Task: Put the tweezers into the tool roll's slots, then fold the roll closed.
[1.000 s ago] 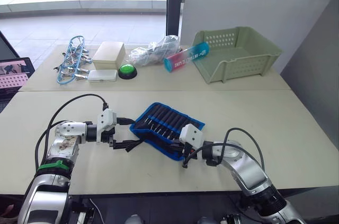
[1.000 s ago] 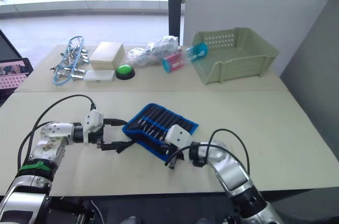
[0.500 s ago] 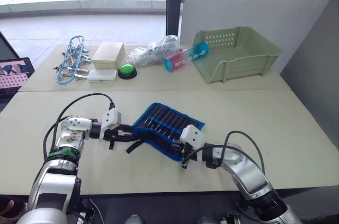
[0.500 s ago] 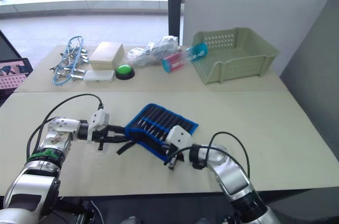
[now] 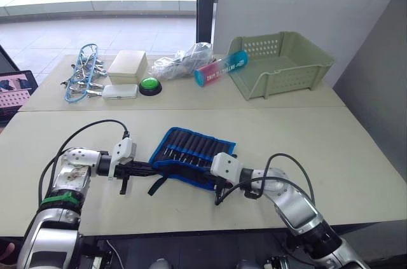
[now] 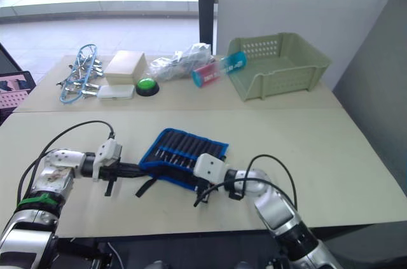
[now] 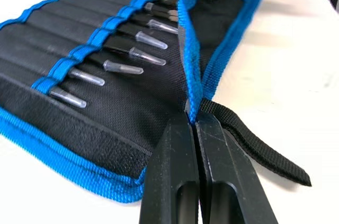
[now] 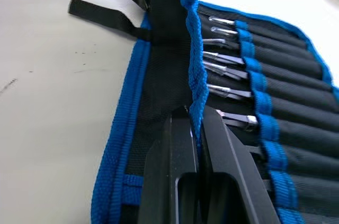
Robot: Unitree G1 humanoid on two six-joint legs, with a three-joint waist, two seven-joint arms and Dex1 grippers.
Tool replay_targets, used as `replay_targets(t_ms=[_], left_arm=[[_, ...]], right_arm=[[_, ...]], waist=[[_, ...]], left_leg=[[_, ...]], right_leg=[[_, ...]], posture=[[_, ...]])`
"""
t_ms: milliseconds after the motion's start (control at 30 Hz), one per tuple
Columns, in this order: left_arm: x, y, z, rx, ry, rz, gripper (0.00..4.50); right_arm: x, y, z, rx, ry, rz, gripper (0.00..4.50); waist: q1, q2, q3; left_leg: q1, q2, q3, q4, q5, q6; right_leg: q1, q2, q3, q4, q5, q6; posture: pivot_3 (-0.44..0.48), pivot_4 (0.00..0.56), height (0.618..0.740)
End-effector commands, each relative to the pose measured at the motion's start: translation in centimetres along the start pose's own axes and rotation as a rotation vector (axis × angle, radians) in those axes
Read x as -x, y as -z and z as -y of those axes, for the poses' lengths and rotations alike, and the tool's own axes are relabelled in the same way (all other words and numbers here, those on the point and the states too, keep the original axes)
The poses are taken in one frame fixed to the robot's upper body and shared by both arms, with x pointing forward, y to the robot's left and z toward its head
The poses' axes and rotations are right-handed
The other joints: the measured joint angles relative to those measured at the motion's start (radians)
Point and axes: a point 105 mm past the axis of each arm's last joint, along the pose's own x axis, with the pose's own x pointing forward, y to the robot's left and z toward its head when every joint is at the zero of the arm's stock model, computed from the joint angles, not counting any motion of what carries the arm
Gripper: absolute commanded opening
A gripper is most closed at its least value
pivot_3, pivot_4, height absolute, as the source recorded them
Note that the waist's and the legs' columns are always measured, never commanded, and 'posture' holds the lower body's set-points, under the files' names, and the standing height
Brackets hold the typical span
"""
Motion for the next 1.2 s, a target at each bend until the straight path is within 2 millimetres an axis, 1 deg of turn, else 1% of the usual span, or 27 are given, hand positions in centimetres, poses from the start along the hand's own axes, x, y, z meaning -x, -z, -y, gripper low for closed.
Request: replay_targets(t_ms=[33,100,200,333,500,567,700,800,933,1067,1100,1200], left_arm=[[1.0,-1.1,1.1,-0.013,-0.045,0.022,0.01],[1.1,-1.1,2.3,0.005,-0.056,0.019,0.01],[1.2,-1.2,4.0,0.042,-0.081,0.005,0.01],[2.1,-0.5,4.3,0.125,-0.190,-0.007,0.01],[2.3,0.2,4.1,0.149,-0.279,-0.027,0.01],[2.2,0.4,3.8,0.154,-0.310,-0.028,0.01],[1.6,0.6,3.3,0.169,-0.341,-0.010,0.01],[1.6,0.8,3.1,0.169,-0.345,-0.017,0.01],[1.7,0.7,2.3,0.163,-0.368,-0.016,0.01],[1.5,0.7,2.0,0.162,-0.366,-0.014,0.01],[1.5,0.7,2.0,0.163,-0.365,-0.014,0.00],[1.3,0.6,1.8,0.172,-0.376,0.000,0.00]], right_arm=[[-0.1,-0.9,0.9,0.145,-0.021,0.033,0.00],[-0.2,-0.9,1.1,0.176,-0.043,0.034,0.00],[-0.2,-1.0,0.9,0.140,-0.104,0.043,0.00],[0.2,-1.2,0.0,0.019,-0.183,0.043,0.00],[0.2,-1.2,-0.1,-0.093,-0.187,0.042,0.00],[0.2,-1.1,0.0,-0.122,-0.179,0.033,0.00],[0.5,-1.4,-0.3,-0.242,-0.175,0.028,0.00],[0.4,-1.7,-0.1,-0.265,-0.146,0.032,0.00],[-0.3,-1.6,0.4,-0.297,-0.087,0.024,0.00],[-0.4,-1.5,1.1,-0.288,-0.033,0.021,0.00],[-0.4,-1.5,1.1,-0.290,-0.029,0.025,0.60],[-0.3,-1.8,1.6,-0.289,0.010,0.046,1.53]], waist=[[0.001,0.000,0.000],[0.000,0.000,0.000],[0.004,0.001,0.001],[0.010,0.001,0.001],[0.012,0.001,0.001],[0.012,0.001,0.001],[0.014,0.001,0.001],[0.013,0.001,0.001],[0.014,0.001,0.001],[0.014,0.001,0.001],[0.013,0.001,0.001],[0.012,0.001,0.001]], left_leg=[[0.000,0.000,0.000,0.000,0.000,0.000],[0.000,0.000,0.000,0.000,0.000,0.000],[0.000,0.000,0.000,0.000,0.000,0.000],[0.000,0.000,0.000,0.000,0.000,0.000],[0.000,0.000,0.000,0.001,0.000,0.000],[0.000,0.000,0.000,0.001,0.000,0.000],[0.000,0.000,0.000,0.001,0.000,0.000],[0.000,0.000,0.000,0.001,0.000,0.000],[0.000,0.000,0.000,0.001,0.000,0.000],[0.000,0.000,0.000,0.001,0.000,0.000],[0.000,0.000,0.000,0.001,0.000,0.000],[0.000,0.000,0.000,0.001,0.000,0.000]], right_leg=[[0.000,0.000,0.000,0.000,0.000,0.000],[0.000,0.000,0.000,0.000,0.000,0.000],[0.000,0.000,0.000,0.000,0.000,0.000],[0.000,0.000,0.000,0.000,0.000,0.000],[0.000,0.000,0.000,0.000,0.000,0.000],[0.000,0.000,0.000,0.000,0.000,0.000],[0.000,0.000,0.000,0.000,0.000,0.000],[0.000,0.000,0.000,0.000,0.000,0.000],[0.000,0.000,0.000,0.001,0.000,0.000],[0.000,0.000,0.000,0.001,0.000,0.000],[0.000,0.000,0.000,0.001,0.000,0.000],[0.000,0.000,0.000,0.001,0.000,0.000]], posture=[[0.000,0.150,0.722],[0.000,0.150,0.722],[0.000,0.150,0.722],[0.000,0.150,0.722],[0.000,0.150,0.722],[0.000,0.150,0.722],[0.000,0.150,0.722],[0.000,0.150,0.722],[0.000,0.150,0.722],[0.000,0.150,0.722],[0.000,0.150,0.722],[0.000,0.150,0.722]])
